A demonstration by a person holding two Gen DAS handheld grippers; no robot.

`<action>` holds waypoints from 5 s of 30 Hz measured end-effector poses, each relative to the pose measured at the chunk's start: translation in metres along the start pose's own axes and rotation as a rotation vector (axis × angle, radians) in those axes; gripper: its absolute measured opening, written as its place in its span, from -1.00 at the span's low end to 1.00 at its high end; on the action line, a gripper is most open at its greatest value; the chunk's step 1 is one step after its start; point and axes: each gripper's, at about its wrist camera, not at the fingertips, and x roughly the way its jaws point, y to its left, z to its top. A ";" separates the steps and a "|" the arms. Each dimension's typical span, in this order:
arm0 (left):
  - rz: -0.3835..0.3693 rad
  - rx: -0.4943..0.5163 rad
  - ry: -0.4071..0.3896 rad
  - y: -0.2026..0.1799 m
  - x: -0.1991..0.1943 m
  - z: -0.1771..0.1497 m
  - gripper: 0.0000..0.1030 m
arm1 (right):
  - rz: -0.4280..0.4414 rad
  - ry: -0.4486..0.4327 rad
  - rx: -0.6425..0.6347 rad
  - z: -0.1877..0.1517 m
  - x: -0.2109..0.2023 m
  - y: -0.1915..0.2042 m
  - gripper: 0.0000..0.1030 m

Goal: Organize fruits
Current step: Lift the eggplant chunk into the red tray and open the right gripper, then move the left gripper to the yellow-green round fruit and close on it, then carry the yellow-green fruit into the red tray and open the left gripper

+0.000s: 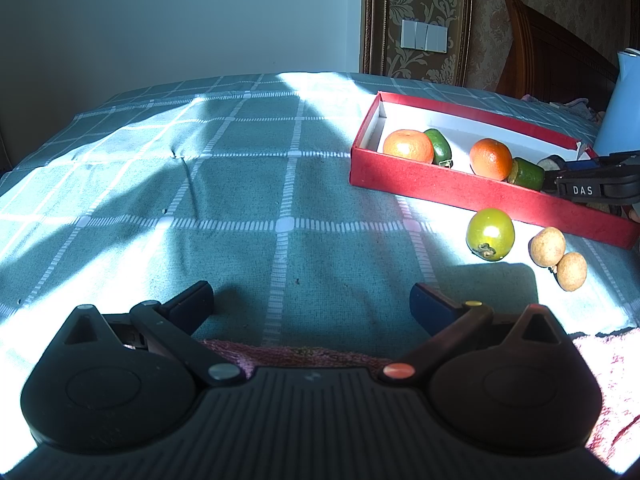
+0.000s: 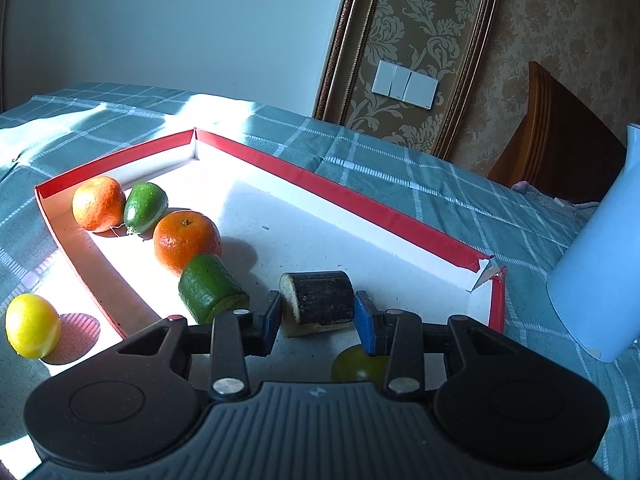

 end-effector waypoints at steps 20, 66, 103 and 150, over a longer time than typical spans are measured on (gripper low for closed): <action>0.000 0.000 0.000 0.000 0.000 0.000 1.00 | -0.012 -0.064 0.017 -0.007 -0.035 -0.002 0.50; -0.055 0.188 -0.090 -0.088 0.006 0.026 0.89 | 0.038 -0.087 0.125 -0.068 -0.092 -0.021 0.71; -0.240 0.134 -0.022 -0.087 0.020 0.025 -0.41 | 0.034 -0.080 0.128 -0.070 -0.089 -0.021 0.71; -0.165 0.200 -0.126 -0.126 0.057 0.102 -0.41 | 0.059 -0.054 0.161 -0.069 -0.085 -0.027 0.71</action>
